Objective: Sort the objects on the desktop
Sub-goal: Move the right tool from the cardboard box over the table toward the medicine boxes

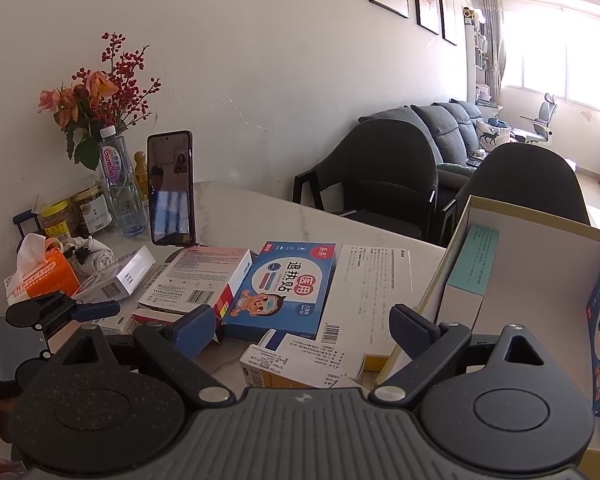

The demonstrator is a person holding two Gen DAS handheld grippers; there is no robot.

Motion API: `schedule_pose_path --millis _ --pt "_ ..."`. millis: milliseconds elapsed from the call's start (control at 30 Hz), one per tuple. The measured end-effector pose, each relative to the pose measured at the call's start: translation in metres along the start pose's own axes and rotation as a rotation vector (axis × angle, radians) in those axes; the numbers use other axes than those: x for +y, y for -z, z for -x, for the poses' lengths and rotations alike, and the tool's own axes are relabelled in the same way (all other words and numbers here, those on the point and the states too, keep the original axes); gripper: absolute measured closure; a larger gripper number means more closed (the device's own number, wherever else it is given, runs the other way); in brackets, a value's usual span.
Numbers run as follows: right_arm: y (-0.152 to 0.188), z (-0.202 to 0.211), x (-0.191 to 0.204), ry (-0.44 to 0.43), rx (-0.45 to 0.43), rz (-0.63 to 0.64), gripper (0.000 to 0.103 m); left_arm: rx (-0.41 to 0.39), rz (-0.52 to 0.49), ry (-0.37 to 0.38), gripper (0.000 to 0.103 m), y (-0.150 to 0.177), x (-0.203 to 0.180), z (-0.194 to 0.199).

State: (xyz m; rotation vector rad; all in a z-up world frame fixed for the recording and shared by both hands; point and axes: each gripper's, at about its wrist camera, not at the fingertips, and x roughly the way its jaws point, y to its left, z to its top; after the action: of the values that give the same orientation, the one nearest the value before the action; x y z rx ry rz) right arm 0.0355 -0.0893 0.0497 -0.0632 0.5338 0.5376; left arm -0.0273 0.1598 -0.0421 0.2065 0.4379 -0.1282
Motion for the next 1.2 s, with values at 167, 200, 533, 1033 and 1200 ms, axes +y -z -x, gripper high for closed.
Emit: schedule_pose_path --millis 167,200,533,1033,1200 --pt "0.000 -0.006 0.003 -0.007 0.010 0.008 0.008 0.000 0.003 0.004 0.029 0.001 -0.001 -0.001" --pt "0.000 -0.007 0.004 -0.008 0.012 0.009 0.008 0.000 0.003 0.006 0.029 0.001 -0.001 -0.001" --pt "-0.002 -0.019 0.010 -0.020 0.034 0.026 0.008 -0.001 -0.010 0.014 0.029 0.001 -0.005 -0.005" --pt "-0.015 -0.058 0.017 -0.020 0.122 0.063 0.022 -0.010 -0.034 0.032 0.029 -0.001 -0.014 -0.008" --pt "-0.018 -0.074 0.013 -0.023 0.188 0.058 0.026 -0.003 -0.042 0.034 0.029 0.000 -0.015 -0.009"
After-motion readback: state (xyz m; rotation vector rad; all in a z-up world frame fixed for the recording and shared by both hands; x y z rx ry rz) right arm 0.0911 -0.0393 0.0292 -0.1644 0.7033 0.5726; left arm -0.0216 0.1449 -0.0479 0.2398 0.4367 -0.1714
